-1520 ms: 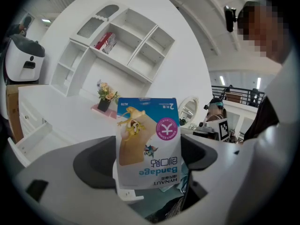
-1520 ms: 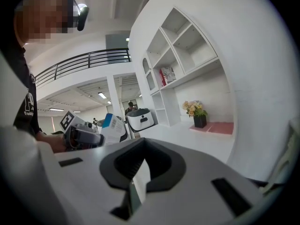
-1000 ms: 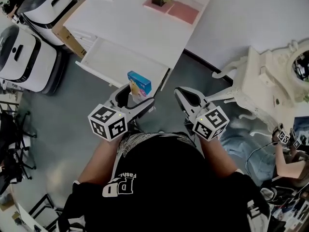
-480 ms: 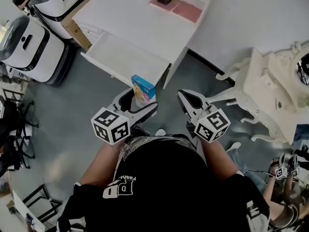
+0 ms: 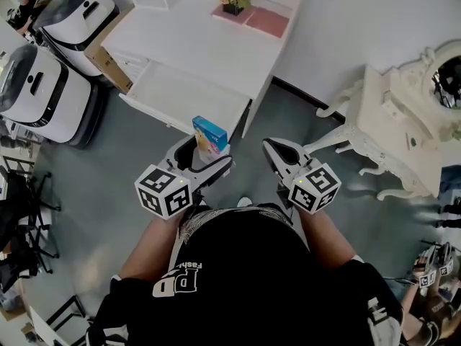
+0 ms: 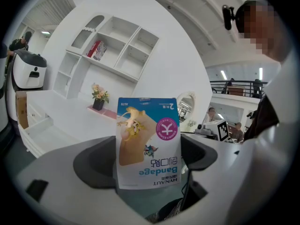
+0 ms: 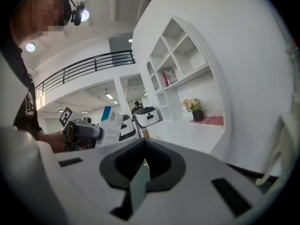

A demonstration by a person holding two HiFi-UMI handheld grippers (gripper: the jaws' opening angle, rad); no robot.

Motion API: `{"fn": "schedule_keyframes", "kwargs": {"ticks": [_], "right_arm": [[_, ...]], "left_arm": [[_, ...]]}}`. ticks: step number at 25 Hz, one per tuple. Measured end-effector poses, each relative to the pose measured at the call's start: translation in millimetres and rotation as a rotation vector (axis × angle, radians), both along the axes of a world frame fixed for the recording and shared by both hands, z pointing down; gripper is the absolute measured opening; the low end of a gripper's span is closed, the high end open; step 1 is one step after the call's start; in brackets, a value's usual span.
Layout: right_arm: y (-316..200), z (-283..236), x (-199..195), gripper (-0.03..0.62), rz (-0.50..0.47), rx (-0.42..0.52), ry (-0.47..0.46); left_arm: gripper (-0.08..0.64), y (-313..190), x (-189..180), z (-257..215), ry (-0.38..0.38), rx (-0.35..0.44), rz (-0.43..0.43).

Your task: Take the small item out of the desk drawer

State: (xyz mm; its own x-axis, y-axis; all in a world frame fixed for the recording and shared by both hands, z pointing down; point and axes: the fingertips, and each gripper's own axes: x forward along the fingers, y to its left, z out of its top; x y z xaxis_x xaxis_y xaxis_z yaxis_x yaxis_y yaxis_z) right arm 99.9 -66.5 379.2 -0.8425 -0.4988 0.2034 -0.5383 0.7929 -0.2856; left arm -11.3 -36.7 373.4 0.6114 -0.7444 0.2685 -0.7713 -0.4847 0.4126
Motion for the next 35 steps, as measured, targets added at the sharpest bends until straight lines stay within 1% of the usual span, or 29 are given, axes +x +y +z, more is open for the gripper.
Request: {"fn": "schedule_keyframes", "kwargs": {"ticks": [3,11,22,27,35], "right_arm": [[6,-1,-11,0.008,0.016,0.001,-0.003],[25,-3,-34,0.008,0.048,0.003,0.002],[39,2,-39,0.008,0.091,-0.007,0.014],[40,4,-39,0.008,0.091,-0.012,0.014],[40,3,-41,0.008,0.082,-0.01,0.009]], "left_arm": [[0.437,5,-12,2,0.011,-0.004,0.002],[0.437,20,-29,6,0.018,-0.013,0.045],[0.437,30,-34,12,0.029,-0.022,0.081],[0.437,30,-32,11,0.038,-0.022,0.08],[0.437,33,-30,11,0.023,-0.024,0.083]]}}
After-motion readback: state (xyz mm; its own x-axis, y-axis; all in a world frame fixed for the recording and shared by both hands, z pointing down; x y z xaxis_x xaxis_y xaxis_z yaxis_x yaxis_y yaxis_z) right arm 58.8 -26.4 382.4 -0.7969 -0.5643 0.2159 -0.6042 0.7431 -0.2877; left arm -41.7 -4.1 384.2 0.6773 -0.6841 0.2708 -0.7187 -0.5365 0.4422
